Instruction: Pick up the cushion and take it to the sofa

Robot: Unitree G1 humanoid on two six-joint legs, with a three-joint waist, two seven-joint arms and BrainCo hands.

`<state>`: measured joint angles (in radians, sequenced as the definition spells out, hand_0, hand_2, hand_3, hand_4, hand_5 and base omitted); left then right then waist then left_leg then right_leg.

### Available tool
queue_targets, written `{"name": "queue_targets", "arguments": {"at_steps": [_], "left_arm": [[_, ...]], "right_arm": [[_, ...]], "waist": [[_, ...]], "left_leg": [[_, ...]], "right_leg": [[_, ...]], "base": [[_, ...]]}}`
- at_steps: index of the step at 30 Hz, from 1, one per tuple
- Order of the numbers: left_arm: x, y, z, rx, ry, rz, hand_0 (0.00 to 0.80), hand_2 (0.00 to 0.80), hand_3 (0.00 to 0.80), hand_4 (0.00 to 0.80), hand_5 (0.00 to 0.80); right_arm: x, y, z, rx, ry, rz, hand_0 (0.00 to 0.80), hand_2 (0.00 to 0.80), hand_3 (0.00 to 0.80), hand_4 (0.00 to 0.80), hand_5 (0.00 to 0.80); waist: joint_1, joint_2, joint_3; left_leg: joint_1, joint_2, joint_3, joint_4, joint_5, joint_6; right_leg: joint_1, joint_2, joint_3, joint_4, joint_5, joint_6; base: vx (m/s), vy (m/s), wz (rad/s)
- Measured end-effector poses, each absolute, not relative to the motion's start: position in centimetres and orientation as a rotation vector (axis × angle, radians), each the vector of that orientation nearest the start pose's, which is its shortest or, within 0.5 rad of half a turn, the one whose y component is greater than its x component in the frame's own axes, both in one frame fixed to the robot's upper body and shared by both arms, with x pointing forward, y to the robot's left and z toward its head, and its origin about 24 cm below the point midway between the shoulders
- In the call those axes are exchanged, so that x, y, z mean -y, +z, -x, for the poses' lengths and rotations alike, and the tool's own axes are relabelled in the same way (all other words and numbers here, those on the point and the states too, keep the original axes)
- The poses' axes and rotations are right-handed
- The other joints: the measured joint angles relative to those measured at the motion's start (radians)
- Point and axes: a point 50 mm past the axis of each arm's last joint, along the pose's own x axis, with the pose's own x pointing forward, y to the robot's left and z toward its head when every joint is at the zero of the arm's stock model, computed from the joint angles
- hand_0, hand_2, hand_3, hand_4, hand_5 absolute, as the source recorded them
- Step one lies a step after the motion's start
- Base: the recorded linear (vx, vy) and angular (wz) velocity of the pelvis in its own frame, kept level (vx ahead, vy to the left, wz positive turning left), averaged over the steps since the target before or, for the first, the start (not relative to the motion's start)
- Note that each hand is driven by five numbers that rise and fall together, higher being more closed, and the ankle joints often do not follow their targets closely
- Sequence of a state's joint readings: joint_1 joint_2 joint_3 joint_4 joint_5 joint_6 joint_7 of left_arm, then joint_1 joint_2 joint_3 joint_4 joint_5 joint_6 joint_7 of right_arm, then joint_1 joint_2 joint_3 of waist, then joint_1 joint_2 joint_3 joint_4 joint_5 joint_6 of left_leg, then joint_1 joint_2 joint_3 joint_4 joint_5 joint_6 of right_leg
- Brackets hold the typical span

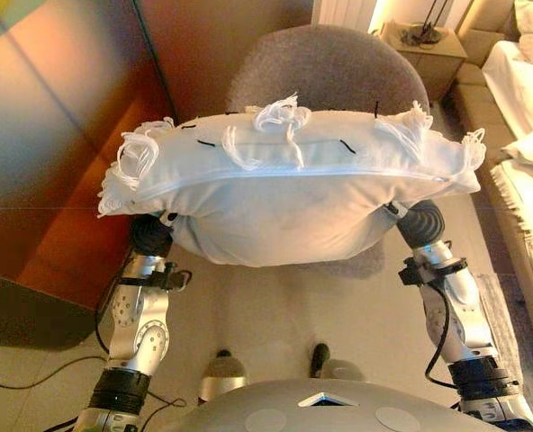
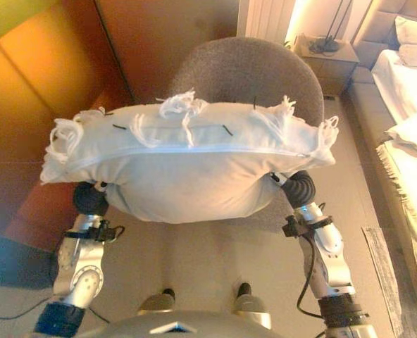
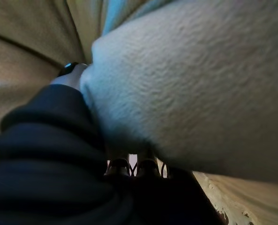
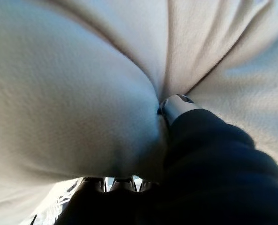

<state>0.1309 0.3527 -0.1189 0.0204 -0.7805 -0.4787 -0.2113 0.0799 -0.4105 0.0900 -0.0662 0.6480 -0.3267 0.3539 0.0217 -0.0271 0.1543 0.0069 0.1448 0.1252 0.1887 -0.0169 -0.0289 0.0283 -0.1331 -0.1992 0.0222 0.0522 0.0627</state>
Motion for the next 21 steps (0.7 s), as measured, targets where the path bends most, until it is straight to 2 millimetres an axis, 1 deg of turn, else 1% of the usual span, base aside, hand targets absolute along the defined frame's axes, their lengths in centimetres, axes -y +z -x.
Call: {"name": "queue_targets", "arguments": {"at_steps": [1, 2, 3, 4, 5, 6, 7, 8, 10, 11, 13, 14, 15, 16, 17, 18, 19, 20, 21], "left_arm": [[-20.6, 5.7, -22.0, 0.318, -0.132, 0.399, 0.8, 0.8, 0.8, 0.8, 0.8], [-20.3, 5.7, -21.9, 0.317, -0.133, 0.406, 0.8, 0.8, 0.8, 0.8, 0.8], [-20.1, 5.6, -21.9, 0.321, -0.133, 0.413, 0.8, 0.8, 0.8, 0.8, 0.8], [-19.8, 5.6, -22.0, 0.324, -0.128, 0.423, 0.8, 0.8, 0.8, 0.8, 0.8], [-19.8, 5.7, -22.0, 0.324, -0.119, 0.424, 0.8, 0.8, 0.8, 0.8, 0.8], [-20.2, 5.7, -21.9, 0.318, -0.11, 0.407, 0.8, 0.8, 0.8, 0.8, 0.8], [-20.4, 5.7, -22.1, 0.32, -0.096, 0.405, 0.8, 0.8, 0.8, 0.8, 0.8], [-20.2, 5.6, -22.0, 0.318, -0.093, 0.414, 0.8, 0.8, 0.8, 0.8, 0.8], [-20.2, 5.7, -22.1, 0.326, -0.091, 0.414, 0.8, 0.8, 0.8, 0.8, 0.8], [-20.2, 5.7, -22.1, 0.326, -0.086, 0.415, 0.8, 0.8, 0.8, 0.8, 0.8], [-20.4, 5.7, -22.1, 0.328, -0.076, 0.413, 0.8, 0.8, 0.8, 0.8, 0.8], [-20.6, 5.8, -22.0, 0.336, -0.068, 0.411, 0.8, 0.8, 0.8, 0.8, 0.8], [-20.6, 5.8, -22.0, 0.342, -0.064, 0.41, 0.8, 0.8, 0.8, 0.8, 0.8], [-20.8, 5.7, -21.8, 0.343, -0.057, 0.408, 0.8, 0.8, 0.8, 0.8, 0.8], [-21.0, 5.7, -21.7, 0.342, -0.051, 0.405, 0.8, 0.8, 0.8, 0.8, 0.8], [-21.1, 5.8, -21.7, 0.345, -0.048, 0.401, 0.8, 0.8, 0.8, 0.8, 0.8], [-21.3, 5.8, -21.8, 0.347, -0.044, 0.396, 0.8, 0.8, 0.8, 0.8, 0.8], [-21.5, 5.9, -21.8, 0.348, -0.037, 0.392, 0.8, 0.8, 0.8, 0.8, 0.8], [-21.9, 6.3, -21.9, 0.358, -0.031, 0.377, 0.8, 0.8, 0.8, 0.8, 0.8]], "right_arm": [[19.5, 8.1, -23.0, 0.31, 0.384, -0.205, 0.8, 0.8, 0.8, 0.8, 0.8], [19.7, 8.2, -23.0, 0.314, 0.375, -0.2, 0.8, 0.8, 0.8, 0.8, 0.8], [19.8, 8.4, -23.1, 0.32, 0.371, -0.192, 0.8, 0.8, 0.8, 0.8, 0.8], [19.9, 8.7, -23.3, 0.327, 0.366, -0.182, 0.8, 0.8, 0.8, 0.8, 0.8], [19.8, 8.7, -23.4, 0.327, 0.366, -0.181, 0.8, 0.8, 0.8, 0.8, 0.8], [19.5, 8.5, -23.3, 0.315, 0.372, -0.186, 0.8, 0.8, 0.8, 0.8, 0.8], [19.4, 8.5, -23.4, 0.31, 0.382, -0.182, 0.8, 0.8, 0.8, 0.8, 0.8], [19.4, 8.5, -23.5, 0.311, 0.377, -0.182, 0.8, 0.8, 0.8, 0.8, 0.8], [19.3, 8.7, -23.6, 0.323, 0.377, -0.185, 0.8, 0.8, 0.8, 0.8, 0.8], [19.2, 8.6, -23.7, 0.321, 0.376, -0.191, 0.8, 0.8, 0.8, 0.8, 0.8], [18.9, 8.1, -23.8, 0.306, 0.37, -0.212, 0.8, 0.8, 0.8, 0.8, 0.8], [18.8, 8.1, -23.7, 0.306, 0.374, -0.216, 0.8, 0.8, 0.8, 0.8, 0.8], [18.8, 8.1, -23.7, 0.305, 0.375, -0.216, 0.8, 0.8, 0.8, 0.8, 0.8], [18.8, 8.0, -23.7, 0.301, 0.378, -0.216, 0.8, 0.8, 0.8, 0.8, 0.8], [18.7, 8.0, -23.7, 0.297, 0.383, -0.216, 0.8, 0.8, 0.8, 0.8, 0.8], [18.6, 7.9, -23.7, 0.295, 0.386, -0.219, 0.8, 0.8, 0.8, 0.8, 0.8], [18.4, 8.0, -23.7, 0.295, 0.394, -0.22, 0.8, 0.8, 0.8, 0.8, 0.8], [18.2, 8.2, -23.6, 0.299, 0.405, -0.221, 0.8, 0.8, 0.8, 0.8, 0.8], [17.9, 8.4, -23.6, 0.31, 0.416, -0.23, 0.8, 0.8, 0.8, 0.8, 0.8]], "waist": [[-0.004, 0.007, 0.014], [-0.005, 0.02, 0.024], [0.0, 0.039, 0.036], [0.026, 0.064, 0.054], [0.03, 0.072, 0.066], [0.038, 0.045, 0.068], [0.043, 0.032, 0.078], [0.049, 0.043, 0.094], [0.052, 0.039, 0.117], [0.066, 0.041, 0.134], [0.087, 0.045, 0.156], [0.101, 0.05, 0.167], [0.114, 0.058, 0.179], [0.132, 0.066, 0.183], [0.139, 0.071, 0.183], [0.145, 0.061, 0.187], [0.161, 0.047, 0.193], [0.168, 0.041, 0.194], [0.164, 0.036, 0.197]], "left_leg": [[-0.001, 0.009, 0.007, 0.009, -0.008, 0.012], [0.0, 0.01, 0.004, 0.006, -0.036, 0.025], [-0.002, 0.008, -0.011, -0.015, -0.066, -0.006], [-0.003, 0.025, -0.011, -0.033, -0.055, -0.037], [-0.003, 0.035, -0.012, -0.033, -0.03, -0.087], [0.002, 0.015, -0.017, -0.031, -0.021, -0.1], [-0.001, -0.001, -0.032, -0.006, -0.019, -0.105], [-0.03, 0.002, -0.061, 0.021, -0.024, -0.103], [-0.096, -0.041, -0.082, 0.013, -0.02, -0.097], [-0.11, -0.047, -0.098, -0.001, -0.017, -0.094], [-0.115, -0.031, -0.148, -0.081, -0.005, -0.084], [-0.126, -0.013, -0.172, -0.108, -0.003, -0.085], [-0.128, 0.004, -0.19, -0.122, -0.003, -0.085], [-0.132, 0.022, -0.197, -0.133, -0.003, -0.085], [-0.136, 0.031, -0.199, -0.127, 0.013, -0.091], [-0.143, 0.02, -0.177, -0.077, 0.057, -0.108], [-0.145, -0.005, -0.147, -0.029, 0.061, -0.107], [-0.146, -0.013, -0.107, 0.001, 0.071, -0.089], [-0.145, -0.02, -0.073, 0.035, 0.089, -0.043]], "right_leg": [[-0.003, 0.004, -0.005, 0.015, -0.006, -0.005], [-0.009, 0.009, -0.005, 0.022, -0.007, -0.007], [-0.017, 0.018, 0.0, 0.025, -0.005, -0.004], [-0.055, 0.029, 0.01, 0.121, -0.033, -0.004], [-0.097, 0.032, 0.011, 0.322, -0.136, -0.019], [-0.098, 0.019, 0.019, 0.428, -0.25, -0.018], [-0.063, 0.018, 0.037, 0.39, -0.293, -0.044], [-0.05, 0.033, 0.046, 0.359, -0.287, -0.051], [-0.047, 0.035, 0.077, 0.329, -0.269, -0.063], [-0.026, 0.045, 0.1, 0.307, -0.263, -0.064], [0.038, 0.071, 0.139, 0.27, -0.266, -0.061], [0.062, 0.081, 0.143, 0.263, -0.275, -0.054], [0.085, 0.086, 0.153, 0.262, -0.287, -0.047], [0.103, 0.087, 0.168, 0.263, -0.303, -0.034], [0.116, 0.082, 0.178, 0.264, -0.319, -0.02], [0.13, 0.058, 0.192, 0.262, -0.336, -0.012], [0.145, 0.021, 0.202, 0.246, -0.343, -0.01], [0.166, -0.007, 0.181, 0.244, -0.352, -0.021], [0.178, -0.032, 0.152, 0.299, -0.369, 0.002]], "base": [[0.155, 0.012, 0.13], [0.211, 0.031, -0.02], [0.283, 0.053, -0.33], [0.295, 0.059, -0.34], [0.357, 0.074, -0.15], [0.396, 0.078, 0.16], [0.428, 0.082, 0.32], [0.439, 0.08, 0.44], [0.499, 0.106, 0.44], [0.558, 0.137, 0.26], [0.571, 0.172, 0.22], [0.617, 0.239, 0.05], [0.511, 0.223, -0.19], [0.542, 0.242, -0.35], [0.541, 0.25, -0.36], [0.582, 0.263, -0.47], [0.658, 0.288, -0.6], [0.531, 0.223, -0.6], [0.577, 0.238, -0.37]]}}
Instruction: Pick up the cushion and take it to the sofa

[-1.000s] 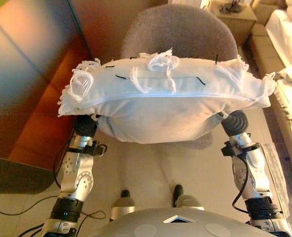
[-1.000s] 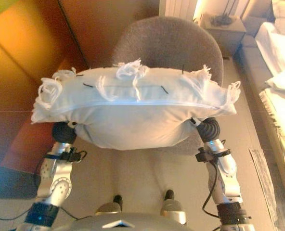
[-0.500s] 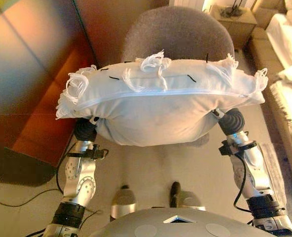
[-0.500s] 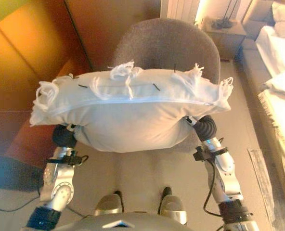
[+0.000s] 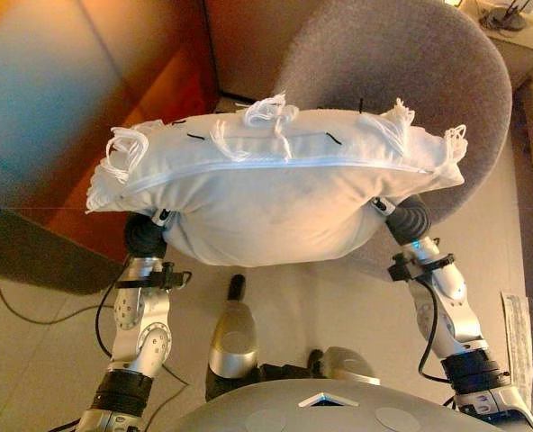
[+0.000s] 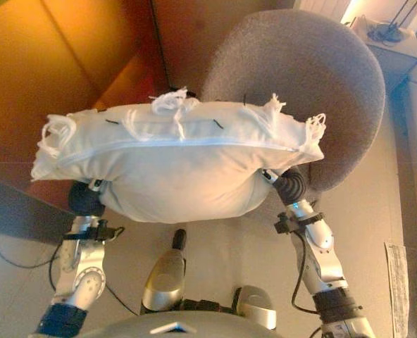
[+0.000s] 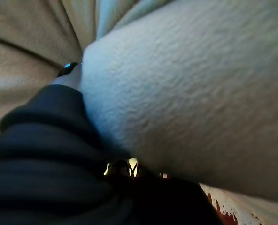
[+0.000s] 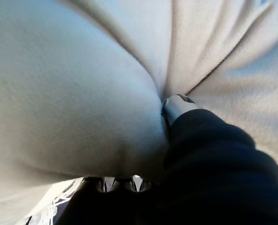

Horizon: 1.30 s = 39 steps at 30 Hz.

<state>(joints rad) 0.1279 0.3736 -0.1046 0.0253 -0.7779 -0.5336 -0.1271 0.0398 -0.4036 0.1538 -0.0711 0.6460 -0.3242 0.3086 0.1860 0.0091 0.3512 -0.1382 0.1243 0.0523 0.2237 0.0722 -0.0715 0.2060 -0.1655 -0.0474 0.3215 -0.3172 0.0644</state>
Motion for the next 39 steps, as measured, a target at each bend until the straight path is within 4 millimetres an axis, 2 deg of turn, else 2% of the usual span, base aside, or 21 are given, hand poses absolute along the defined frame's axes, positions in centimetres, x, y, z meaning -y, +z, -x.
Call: {"name": "queue_targets", "arguments": {"at_steps": [1, 2, 3, 4, 5, 7, 9, 10, 12, 13, 15, 16, 18, 21, 24, 28, 29, 31, 36, 39], "left_arm": [[-22.4, 6.6, -22.0, 0.361, -0.03, 0.354, 0.8, 0.8, 0.8, 0.8, 0.8], [-22.7, 7.0, -22.2, 0.367, -0.034, 0.336, 0.8, 0.8, 0.8, 0.8, 0.8], [-22.9, 7.2, -22.2, 0.374, -0.033, 0.334, 0.8, 0.8, 0.8, 0.8, 0.8], [-22.8, 7.4, -22.2, 0.383, -0.033, 0.335, 0.8, 0.8, 0.8, 0.8, 0.8], [-22.8, 7.5, -22.3, 0.388, -0.037, 0.338, 0.8, 0.8, 0.8, 0.8, 0.8], [-22.8, 7.5, -22.3, 0.383, -0.037, 0.333, 0.8, 0.8, 0.8, 0.8, 0.8], [-23.0, 7.8, -22.5, 0.39, -0.035, 0.311, 0.8, 0.8, 0.8, 0.8, 0.8], [-23.1, 8.0, -22.7, 0.39, -0.037, 0.301, 0.8, 0.8, 0.8, 0.8, 0.8], [-23.3, 8.2, -22.8, 0.391, -0.022, 0.272, 0.8, 0.8, 0.8, 0.8, 0.8], [-23.2, 8.3, -22.8, 0.392, -0.019, 0.253, 0.8, 0.8, 0.8, 0.8, 0.8], [-23.1, 8.3, -22.8, 0.387, -0.024, 0.205, 0.8, 0.8, 0.8, 0.8, 0.8], [-23.0, 8.2, -22.8, 0.378, -0.027, 0.188, 0.8, 0.8, 0.8, 0.8, 0.8], [-22.6, 7.6, -22.8, 0.333, -0.046, 0.168, 0.8, 0.8, 0.8, 0.8, 0.8], [-21.4, 6.3, -22.4, 0.251, -0.094, 0.138, 0.8, 0.8, 0.8, 0.8, 0.8], [-20.8, 5.8, -22.4, 0.211, -0.124, 0.097, 0.8, 0.8, 0.8, 0.8, 0.8], [-20.6, 5.6, -22.4, 0.192, -0.135, 0.078, 0.8, 0.8, 0.8, 0.8, 0.8], [-20.6, 5.5, -22.4, 0.19, -0.135, 0.069, 0.8, 0.8, 0.8, 0.8, 0.8], [-20.7, 5.5, -22.4, 0.183, -0.12, 0.064, 0.8, 0.8, 0.8, 0.8, 0.8], [-20.6, 5.1, -22.4, 0.163, -0.082, 0.087, 0.8, 0.8, 0.8, 0.8, 0.8], [-20.6, 4.7, -22.2, 0.145, -0.062, 0.093, 0.8, 0.8, 0.8, 0.8, 0.8]], "right_arm": [[17.6, 8.3, -23.5, 0.307, 0.426, -0.243, 0.8, 0.8, 0.8, 0.8, 0.8], [17.5, 8.3, -23.5, 0.308, 0.432, -0.244, 0.8, 0.8, 0.8, 0.8, 0.8], [17.5, 8.6, -23.5, 0.317, 0.438, -0.244, 0.8, 0.8, 0.8, 0.8, 0.8], [17.3, 8.8, -23.5, 0.331, 0.439, -0.255, 0.8, 0.8, 0.8, 0.8, 0.8], [17.1, 9.0, -23.5, 0.347, 0.435, -0.269, 0.8, 0.8, 0.8, 0.8, 0.8], [16.8, 9.0, -23.4, 0.354, 0.43, -0.286, 0.8, 0.8, 0.8, 0.8, 0.8], [16.8, 8.9, -23.4, 0.351, 0.423, -0.293, 0.8, 0.8, 0.8, 0.8, 0.8], [16.7, 8.9, -23.4, 0.348, 0.419, -0.292, 0.8, 0.8, 0.8, 0.8, 0.8], [16.4, 8.8, -23.5, 0.342, 0.414, -0.298, 0.8, 0.8, 0.8, 0.8, 0.8], [16.4, 8.8, -23.6, 0.341, 0.401, -0.301, 0.8, 0.8, 0.8, 0.8, 0.8], [16.6, 8.7, -23.6, 0.337, 0.369, -0.305, 0.8, 0.8, 0.8, 0.8, 0.8], [16.7, 8.6, -23.6, 0.331, 0.353, -0.306, 0.8, 0.8, 0.8, 0.8, 0.8], [17.0, 7.7, -23.7, 0.297, 0.306, -0.31, 0.8, 0.8, 0.8, 0.8, 0.8], [18.0, 6.2, -23.6, 0.229, 0.211, -0.308, 0.8, 0.8, 0.8, 0.8, 0.8], [18.8, 5.9, -23.6, 0.212, 0.168, -0.287, 0.8, 0.8, 0.8, 0.8, 0.8], [19.0, 5.8, -23.5, 0.205, 0.148, -0.29, 0.8, 0.8, 0.8, 0.8, 0.8], [19.0, 5.7, -23.5, 0.204, 0.147, -0.291, 0.8, 0.8, 0.8, 0.8, 0.8], [18.9, 5.6, -23.4, 0.195, 0.151, -0.294, 0.8, 0.8, 0.8, 0.8, 0.8], [18.7, 5.2, -23.4, 0.16, 0.165, -0.291, 0.8, 0.8, 0.8, 0.8, 0.8], [18.7, 4.6, -23.4, 0.134, 0.164, -0.289, 0.8, 0.8, 0.8, 0.8, 0.8]], "waist": [[-0.005, -0.025, -0.009], [-0.003, -0.054, -0.025], [-0.001, -0.072, -0.042], [0.002, -0.084, -0.054], [-0.001, -0.09, -0.058], [-0.01, -0.101, -0.07], [-0.018, -0.094, -0.083], [-0.024, -0.093, -0.084], [-0.026, -0.08, -0.095], [-0.03, -0.065, -0.105], [-0.045, -0.044, -0.112], [-0.06, -0.046, -0.113], [-0.084, -0.057, -0.121], [-0.093, -0.02, -0.163], [-0.119, 0.0, -0.176], [-0.151, 0.012, -0.183], [-0.149, 0.014, -0.184], [-0.146, 0.016, -0.188], [-0.147, 0.021, -0.193], [-0.139, -0.006, -0.196]], "left_leg": [[-0.001, -0.024, 0.014, 0.027, -0.031, 0.015], [-0.005, -0.052, 0.026, 0.052, -0.06, 0.026], [-0.01, -0.07, 0.041, 0.072, -0.082, 0.039], [-0.017, -0.088, 0.046, 0.085, -0.093, 0.048], [-0.018, -0.1, 0.053, 0.095, -0.105, 0.05], [-0.014, -0.125, 0.058, 0.105, -0.132, 0.067], [0.015, -0.123, 0.053, 0.048, -0.121, 0.081], [0.044, -0.118, 0.051, 0.006, -0.108, 0.083], [0.101, -0.107, 0.061, -0.079, -0.08, 0.083], [0.107, -0.094, 0.066, -0.105, -0.07, 0.082], [0.116, -0.074, 0.07, -0.144, -0.048, 0.071], [0.121, -0.076, 0.063, -0.152, -0.042, 0.064], [0.146, -0.095, 0.037, -0.175, -0.038, 0.049], [0.181, -0.057, 0.028, -0.235, -0.015, 0.017], [0.183, -0.034, 0.031, -0.26, -0.003, 0.001], [0.215, -0.021, 0.075, -0.293, 0.003, -0.009], [0.229, -0.021, 0.099, -0.302, 0.003, -0.009], [0.257, -0.016, 0.145, -0.311, -0.007, -0.017], [0.267, 0.001, 0.119, -0.287, -0.017, -0.029], [0.216, -0.003, 0.076, -0.157, -0.017, -0.029]], "right_leg": [[0.009, -0.02, -0.015, 0.064, -0.012, 0.017], [0.024, -0.039, -0.034, 0.092, 0.02, 0.023], [0.036, -0.069, -0.068, 0.069, 0.029, 0.04], [0.032, -0.087, -0.072, 0.062, 0.048, 0.072], [0.032, -0.102, -0.074, 0.065, 0.06, 0.089], [0.023, -0.121, -0.07, 0.09, 0.09, 0.103], [-0.011, -0.114, -0.069, 0.137, 0.168, 0.103], [-0.023, -0.113, -0.082, 0.146, 0.137, 0.104], [-0.069, -0.11, -0.159, 0.105, 0.103, 0.095], [-0.113, -0.095, -0.189, 0.073, 0.1, 0.09], [-0.19, -0.06, -0.214, -0.028, 0.118, 0.078], [-0.211, -0.051, -0.213, -0.088, 0.154, 0.068], [-0.213, -0.042, -0.204, -0.17, 0.293, 0.042], [-0.169, 0.017, -0.203, -0.251, 0.313, 0.023], [-0.168, 0.045, -0.202, -0.286, 0.326, 0.008], [-0.156, 0.057, -0.171, -0.34, 0.353, 0.007], [-0.153, 0.058, -0.159, -0.354, 0.36, 0.008], [-0.137, 0.052, -0.168, -0.393, 0.378, 0.006], [-0.122, 0.071, -0.155, -0.41, 0.396, -0.003], [-0.118, 0.056, -0.149, -0.406, 0.376, -0.021]], "base": [[0.535, 0.215, -0.14], [0.543, 0.221, -0.09], [0.499, 0.207, -0.08], [0.395, 0.172, -0.03], [0.402, 0.171, 0.03], [0.365, 0.142, 0.07], [0.302, 0.095, 0.06], [0.181, 0.025, -0.04], [0.122, -0.011, -0.17], [0.095, -0.025, -0.22], [0.108, -0.026, -0.08], [0.158, -0.034, 0.17], [0.194, -0.05, 0.39], [0.174, -0.112, -0.01], [0.143, -0.191, -0.11], [0.129, -0.248, -0.31], [0.157, -0.268, -0.55], [0.175, -0.27, -0.63], [0.133, -0.273, -0.24], [0.09, -0.194, -0.11]]}}
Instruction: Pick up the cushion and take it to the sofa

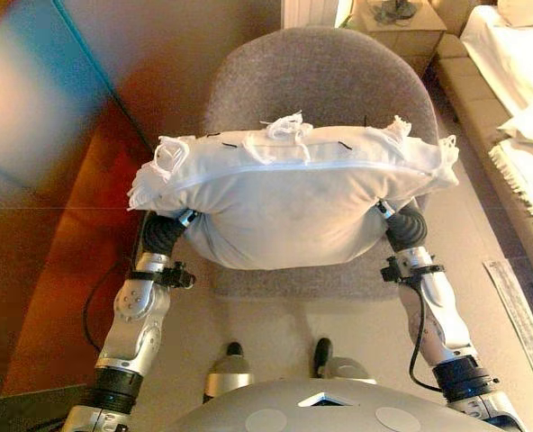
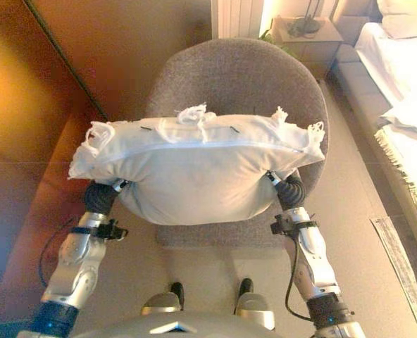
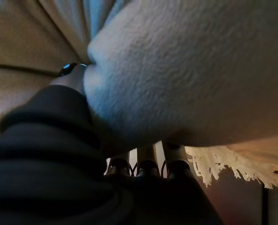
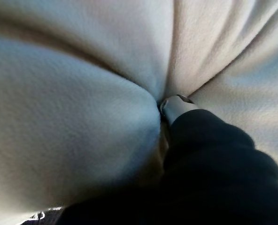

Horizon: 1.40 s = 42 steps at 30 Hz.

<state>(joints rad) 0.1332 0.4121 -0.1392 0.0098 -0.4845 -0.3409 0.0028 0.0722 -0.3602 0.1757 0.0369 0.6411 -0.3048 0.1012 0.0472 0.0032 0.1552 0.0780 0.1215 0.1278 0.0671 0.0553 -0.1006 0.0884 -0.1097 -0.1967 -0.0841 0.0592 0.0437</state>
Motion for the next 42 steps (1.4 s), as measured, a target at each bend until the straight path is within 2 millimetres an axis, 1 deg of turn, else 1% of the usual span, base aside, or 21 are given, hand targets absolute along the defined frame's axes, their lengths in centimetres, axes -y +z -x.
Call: {"name": "queue_targets", "arguments": {"at_steps": [4, 5, 6, 8, 10, 13, 14, 15, 16, 17, 18, 19, 20, 26, 29, 31, 33, 36, 38, 39, 42], "left_arm": [[-20.3, 4.1, -22.0, 0.12, -0.064, 0.099, 0.8, 0.8, 0.8, 0.8, 0.8], [-20.1, 3.9, -21.8, 0.114, -0.064, 0.108, 0.8, 0.8, 0.8, 0.8, 0.8], [-19.9, 3.6, -21.6, 0.101, -0.06, 0.121, 0.8, 0.8, 0.8, 0.8, 0.8], [-19.6, 3.2, -21.4, 0.089, -0.061, 0.133, 0.8, 0.8, 0.8, 0.8, 0.8], [-19.3, 3.2, -21.5, 0.092, -0.057, 0.146, 0.8, 0.8, 0.8, 0.8, 0.8], [-19.4, 2.7, -21.6, 0.068, -0.026, 0.155, 0.8, 0.8, 0.8, 0.8, 0.8], [-19.3, 2.5, -21.6, 0.056, -0.011, 0.162, 0.8, 0.8, 0.8, 0.8, 0.8], [-19.1, 2.3, -21.6, 0.053, 0.001, 0.174, 0.8, 0.8, 0.8, 0.8, 0.8], [-18.7, 2.3, -21.7, 0.056, 0.004, 0.19, 0.8, 0.8, 0.8, 0.8, 0.8], [-18.4, 2.3, -22.0, 0.057, 0.003, 0.197, 0.8, 0.8, 0.8, 0.8, 0.8], [-18.6, 2.4, -22.1, 0.056, 0.013, 0.194, 0.8, 0.8, 0.8, 0.8, 0.8], [-18.9, 2.4, -22.1, 0.055, 0.025, 0.192, 0.8, 0.8, 0.8, 0.8, 0.8], [-19.1, 2.6, -22.2, 0.061, 0.029, 0.184, 0.8, 0.8, 0.8, 0.8, 0.8], [-19.4, 3.1, -22.8, 0.078, 0.031, 0.195, 0.8, 0.8, 0.8, 0.8, 0.8], [-19.3, 3.3, -23.1, 0.084, 0.02, 0.194, 0.8, 0.8, 0.8, 0.8, 0.8], [-19.3, 3.3, -23.3, 0.077, 0.015, 0.189, 0.8, 0.8, 0.8, 0.8, 0.8], [-19.3, 3.2, -23.6, 0.068, 0.014, 0.183, 0.8, 0.8, 0.8, 0.8, 0.8], [-20.4, 3.0, -23.5, 0.041, 0.032, 0.152, 0.8, 0.8, 0.8, 0.8, 0.8], [-21.4, 3.3, -23.5, 0.034, 0.039, 0.111, 0.8, 0.8, 0.8, 0.8, 0.8], [-21.8, 3.5, -23.6, 0.035, 0.042, 0.093, 0.8, 0.8, 0.8, 0.8, 0.8], [-21.4, 3.4, -23.8, 0.02, 0.024, 0.09, 0.8, 0.8, 0.8, 0.8, 0.8]], "right_arm": [[18.7, 4.2, -23.3, 0.115, 0.164, -0.286, 0.8, 0.8, 0.8, 0.8, 0.8], [18.8, 4.2, -23.3, 0.115, 0.163, -0.283, 0.8, 0.8, 0.8, 0.8, 0.8], [18.9, 4.2, -23.3, 0.113, 0.163, -0.277, 0.8, 0.8, 0.8, 0.8, 0.8], [19.1, 4.3, -23.3, 0.113, 0.156, -0.271, 0.8, 0.8, 0.8, 0.8, 0.8], [19.3, 4.2, -23.3, 0.11, 0.149, -0.266, 0.8, 0.8, 0.8, 0.8, 0.8], [18.8, 4.0, -23.3, 0.096, 0.143, -0.265, 0.8, 0.8, 0.8, 0.8, 0.8], [18.6, 4.0, -23.4, 0.093, 0.148, -0.257, 0.8, 0.8, 0.8, 0.8, 0.8], [18.7, 4.1, -23.5, 0.095, 0.152, -0.238, 0.8, 0.8, 0.8, 0.8, 0.8], [19.1, 4.4, -23.7, 0.099, 0.151, -0.215, 0.8, 0.8, 0.8, 0.8, 0.8], [19.4, 4.3, -24.0, 0.089, 0.143, -0.202, 0.8, 0.8, 0.8, 0.8, 0.8], [19.1, 3.9, -24.0, 0.063, 0.137, -0.209, 0.8, 0.8, 0.8, 0.8, 0.8], [18.8, 3.5, -23.9, 0.042, 0.145, -0.21, 0.8, 0.8, 0.8, 0.8, 0.8], [18.7, 3.5, -23.9, 0.038, 0.15, -0.209, 0.8, 0.8, 0.8, 0.8, 0.8], [18.6, 4.0, -24.4, 0.06, 0.151, -0.213, 0.8, 0.8, 0.8, 0.8, 0.8], [18.5, 4.0, -24.4, 0.064, 0.139, -0.227, 0.8, 0.8, 0.8, 0.8, 0.8], [18.3, 3.9, -24.4, 0.063, 0.118, -0.245, 0.8, 0.8, 0.8, 0.8, 0.8], [18.0, 3.8, -24.5, 0.062, 0.1, -0.265, 0.8, 0.8, 0.8, 0.8, 0.8], [17.2, 3.4, -24.2, 0.049, 0.095, -0.293, 0.8, 0.8, 0.8, 0.8, 0.8], [16.3, 3.1, -24.0, 0.035, 0.108, -0.298, 0.8, 0.8, 0.8, 0.8, 0.8], [16.0, 2.9, -23.9, 0.029, 0.115, -0.307, 0.8, 0.8, 0.8, 0.8, 0.8], [16.4, 2.1, -23.9, 0.0, 0.087, -0.291, 0.8, 0.8, 0.8, 0.8, 0.8]], "waist": [[-0.002, -0.006, 0.003], [-0.001, -0.011, 0.006], [-0.003, -0.009, 0.006], [-0.006, 0.002, 0.002], [-0.008, 0.013, 0.003], [0.015, -0.004, 0.033], [0.026, 0.003, 0.036], [0.024, 0.035, 0.038], [0.018, 0.08, 0.044], [0.022, 0.103, 0.061], [0.033, 0.098, 0.068], [0.046, 0.094, 0.068], [0.055, 0.084, 0.069], [0.065, 0.068, 0.069], [0.067, 0.052, 0.062], [0.061, 0.033, 0.052], [0.06, 0.004, 0.043], [0.054, -0.019, 0.033], [0.049, -0.04, 0.016], [0.048, -0.057, 0.008], [0.04, -0.054, 0.006]], "left_leg": [[-0.065, -0.005, -0.026, 0.157, 0.022, 0.012], [-0.074, -0.01, -0.035, 0.172, 0.031, 0.024], [-0.072, -0.02, -0.054, 0.169, 0.031, 0.024], [-0.067, -0.028, -0.068, 0.128, 0.031, 0.024], [-0.056, -0.029, -0.081, 0.094, 0.026, 0.015], [-0.088, -0.053, -0.108, 0.183, -0.005, -0.014], [-0.088, -0.061, -0.13, 0.149, -0.035, -0.009], [-0.063, -0.069, -0.155, 0.044, -0.043, -0.001], [-0.033, -0.061, -0.164, -0.053, -0.037, 0.01], [-0.007, -0.046, -0.149, -0.082, -0.039, 0.014], [-0.001, -0.048, -0.127, -0.081, -0.036, 0.018], [0.001, -0.047, -0.122, -0.078, -0.036, 0.019], [0.005, -0.051, -0.12, -0.078, -0.036, 0.019], [0.019, -0.062, -0.123, -0.071, -0.049, 0.026], [0.013, -0.073, -0.129, -0.048, -0.068, 0.037], [0.001, -0.09, -0.132, -0.024, -0.084, 0.054], [-0.014, -0.122, -0.132, 0.001, -0.102, 0.07], [-0.017, -0.129, -0.1, 0.016, -0.117, 0.084], [-0.018, -0.132, -0.094, 0.016, -0.115, 0.084], [-0.019, -0.133, -0.095, 0.016, -0.112, 0.081], [-0.02, -0.124, -0.129, 0.017, -0.101, 0.074]], "right_leg": [[0.014, -0.009, 0.005, 0.014, -0.013, -0.024], [0.007, -0.014, 0.012, 0.019, -0.012, -0.027], [0.0, -0.017, 0.025, 0.029, -0.013, -0.03], [-0.024, -0.019, 0.043, 0.045, -0.014, -0.029], [-0.042, -0.014, 0.05, 0.044, -0.007, -0.02], [-0.018, -0.034, 0.081, -0.008, 0.028, -0.01], [-0.022, -0.039, 0.1, -0.008, 0.034, -0.004], [-0.028, -0.033, 0.101, -0.005, 0.038, 0.006], [-0.031, -0.016, 0.098, -0.006, 0.039, 0.021], [-0.027, -0.004, 0.104, -0.008, 0.038, 0.032], [-0.025, -0.005, 0.096, 0.025, 0.025, 0.039], [-0.029, 0.0, 0.079, 0.081, -0.019, 0.035], [-0.029, -0.003, 0.076, 0.092, -0.035, 0.033], [0.001, -0.008, 0.077, 0.069, -0.032, 0.039], [-0.009, -0.013, 0.077, 0.105, -0.05, 0.042], [-0.043, -0.028, 0.079, 0.182, -0.088, 0.052], [-0.104, -0.062, 0.081, 0.293, -0.134, 0.067], [-0.145, -0.086, 0.072, 0.365, -0.133, 0.062], [-0.14, -0.09, 0.071, 0.33, -0.13, 0.056], [-0.126, -0.089, 0.073, 0.295, -0.124, 0.063], [-0.072, -0.079, 0.046, 0.224, -0.096, 0.072]], "base": [[0.133, -0.082, -0.03], [0.184, -0.011, -0.2], [0.178, 0.012, -0.27], [0.152, 0.031, -0.24], [0.219, 0.049, -0.12], [0.218, 0.032, -0.14], [0.212, 0.022, -0.3], [0.209, 0.026, -0.19], [0.202, 0.029, -0.19], [0.179, 0.03, -0.28], [0.171, 0.04, -0.37], [0.173, 0.054, -0.24], [0.207, 0.08, -0.08], [0.216, 0.104, 0.0], [0.202, 0.105, 0.02], [0.172, 0.149, 0.03], [0.189, 0.127, -0.08], [0.156, 0.008, -0.28], [0.096, -0.096, -0.12], [0.083, -0.132, 0.04], [0.103, -0.152, 0.3]]}}
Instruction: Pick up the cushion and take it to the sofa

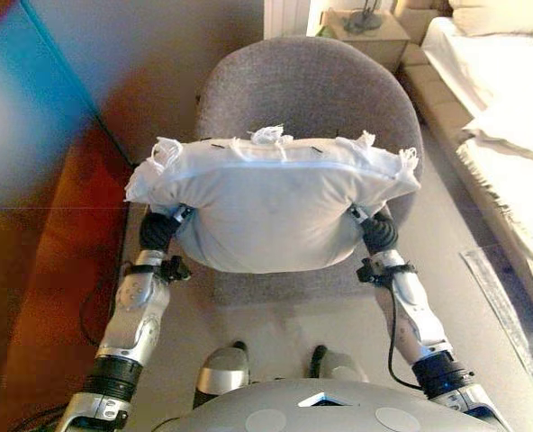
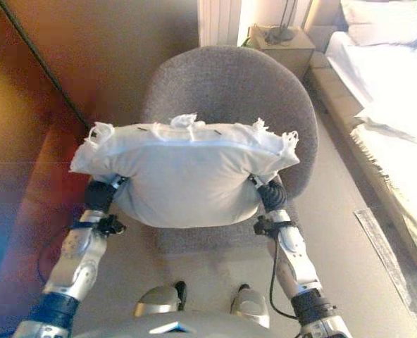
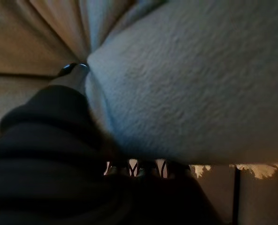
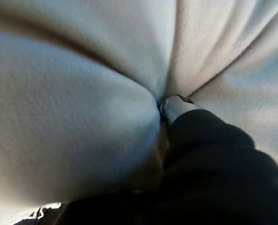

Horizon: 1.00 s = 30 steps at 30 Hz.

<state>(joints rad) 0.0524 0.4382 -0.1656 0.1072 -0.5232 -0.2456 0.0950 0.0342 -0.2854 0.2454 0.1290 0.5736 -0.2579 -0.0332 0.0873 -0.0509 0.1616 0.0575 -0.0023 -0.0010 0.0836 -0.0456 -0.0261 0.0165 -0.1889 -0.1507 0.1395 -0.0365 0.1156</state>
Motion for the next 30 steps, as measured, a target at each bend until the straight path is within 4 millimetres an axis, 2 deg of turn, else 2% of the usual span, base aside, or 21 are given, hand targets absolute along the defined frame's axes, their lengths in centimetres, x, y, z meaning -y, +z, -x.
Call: {"name": "queue_targets", "arguments": {"at_steps": [4, 9, 15, 19, 20, 24, 30], "left_arm": [[-20.0, 2.2, -24.2, -0.043, 0.007, 0.073, 0.8, 0.8, 0.8, 0.8, 0.8], [-19.2, 0.9, -24.4, -0.122, 0.001, 0.071, 0.8, 0.8, 0.8, 0.8, 0.8], [-17.5, 0.2, -26.3, -0.163, -0.006, 0.079, 0.8, 0.8, 0.8, 0.8, 0.8], [-16.1, 0.4, -28.4, -0.172, -0.001, 0.082, 0.8, 0.8, 0.8, 0.8, 0.8], [-16.1, 0.3, -28.8, -0.179, 0.007, 0.073, 0.8, 0.8, 0.8, 0.8, 0.8], [-15.3, 0.5, -30.1, -0.185, 0.022, 0.065, 0.8, 0.8, 0.8, 0.8, 0.8], [-15.3, 0.8, -32.1, -0.212, 0.047, 0.021, 0.8, 0.8, 0.8, 0.8, 0.8]], "right_arm": [[17.2, 0.9, -24.7, -0.058, 0.016, -0.262, 0.8, 0.8, 0.8, 0.8, 0.8], [17.4, 0.7, -25.3, -0.096, -0.044, -0.245, 0.8, 0.8, 0.8, 0.8, 0.8], [18.4, -0.3, -26.6, -0.177, -0.13, -0.19, 0.8, 0.8, 0.8, 0.8, 0.8], [19.1, 0.5, -28.4, -0.177, -0.169, -0.145, 0.8, 0.8, 0.8, 0.8, 0.8], [19.0, 0.7, -29.2, -0.177, -0.178, -0.135, 0.8, 0.8, 0.8, 0.8, 0.8], [18.8, 1.8, -31.1, -0.161, -0.216, -0.119, 0.8, 0.8, 0.8, 0.8, 0.8], [18.6, 2.8, -33.4, -0.187, -0.238, -0.069, 0.8, 0.8, 0.8, 0.8, 0.8]], "waist": [[0.007, 0.02, -0.013], [-0.011, 0.039, -0.026], [-0.05, 0.074, -0.047], [-0.06, 0.077, -0.048], [-0.073, 0.077, -0.048], [-0.078, 0.078, -0.051], [-0.101, 0.078, -0.051]], "left_leg": [[0.007, 0.02, -0.011, -0.04, 0.024, -0.015], [0.06, 0.039, 0.0, -0.137, 0.067, -0.029], [0.073, 0.046, 0.022, -0.171, 0.082, -0.031], [0.072, 0.05, 0.038, -0.171, 0.083, -0.032], [0.071, 0.051, 0.042, -0.171, 0.083, -0.032], [0.049, 0.052, 0.055, -0.171, 0.087, -0.032], [0.02, 0.055, 0.06, -0.171, 0.095, -0.034]], "right_leg": [[0.038, 0.029, -0.025, -0.089, 0.04, -0.013], [0.103, 0.058, -0.026, -0.224, 0.104, -0.027], [0.092, 0.064, -0.015, -0.229, 0.112, -0.028], [0.083, 0.069, 0.002, -0.229, 0.118, -0.031], [0.08, 0.069, 0.005, -0.229, 0.12, -0.032], [0.047, 0.071, 0.027, -0.229, 0.131, -0.034], [0.016, 0.075, 0.032, -0.229, 0.14, -0.038]], "base": [[0.166, -0.118, 0.11], [0.132, -0.063, -0.06], [0.083, -0.05, -0.08], [0.021, -0.035, -0.12], [-0.031, -0.025, -0.1], [-0.065, -0.028, -0.15], [0.011, -0.011, -0.03]]}}
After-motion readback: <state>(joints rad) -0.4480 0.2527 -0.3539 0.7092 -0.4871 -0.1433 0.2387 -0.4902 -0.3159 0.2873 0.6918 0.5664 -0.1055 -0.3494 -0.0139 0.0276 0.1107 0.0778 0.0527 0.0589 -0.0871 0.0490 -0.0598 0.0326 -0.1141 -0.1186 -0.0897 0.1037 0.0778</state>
